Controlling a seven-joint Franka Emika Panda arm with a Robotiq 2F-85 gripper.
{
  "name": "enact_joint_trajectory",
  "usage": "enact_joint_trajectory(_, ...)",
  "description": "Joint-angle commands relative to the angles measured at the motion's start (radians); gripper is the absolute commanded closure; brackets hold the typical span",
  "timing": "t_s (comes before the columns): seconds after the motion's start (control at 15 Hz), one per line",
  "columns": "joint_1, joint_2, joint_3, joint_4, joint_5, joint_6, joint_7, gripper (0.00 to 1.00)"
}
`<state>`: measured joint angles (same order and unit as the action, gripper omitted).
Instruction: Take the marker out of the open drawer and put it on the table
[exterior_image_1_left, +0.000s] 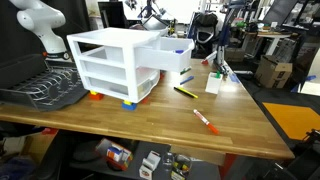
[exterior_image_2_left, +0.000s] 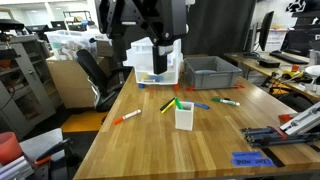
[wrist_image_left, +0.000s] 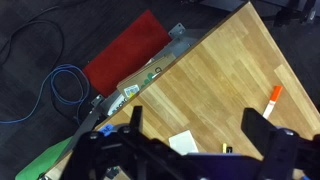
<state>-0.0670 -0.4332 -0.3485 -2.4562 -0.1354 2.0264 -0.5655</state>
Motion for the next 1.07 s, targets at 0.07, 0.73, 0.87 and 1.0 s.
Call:
enact_joint_trajectory(0.07,-0.014,0.002,0.027,-0.009,0.021,0.011,-0.012,0.00)
enact_joint_trajectory(0.73,0.061,-0.016,0.121,-0.066,0.112,-0.003,-0.005,0.00)
enact_joint_trajectory(0.87,0.062,-0.024,0.120,-0.071,0.112,-0.003,-0.007,0.00)
enact_joint_trajectory(1.0,0.062,-0.027,0.118,-0.071,0.112,-0.004,-0.009,0.00)
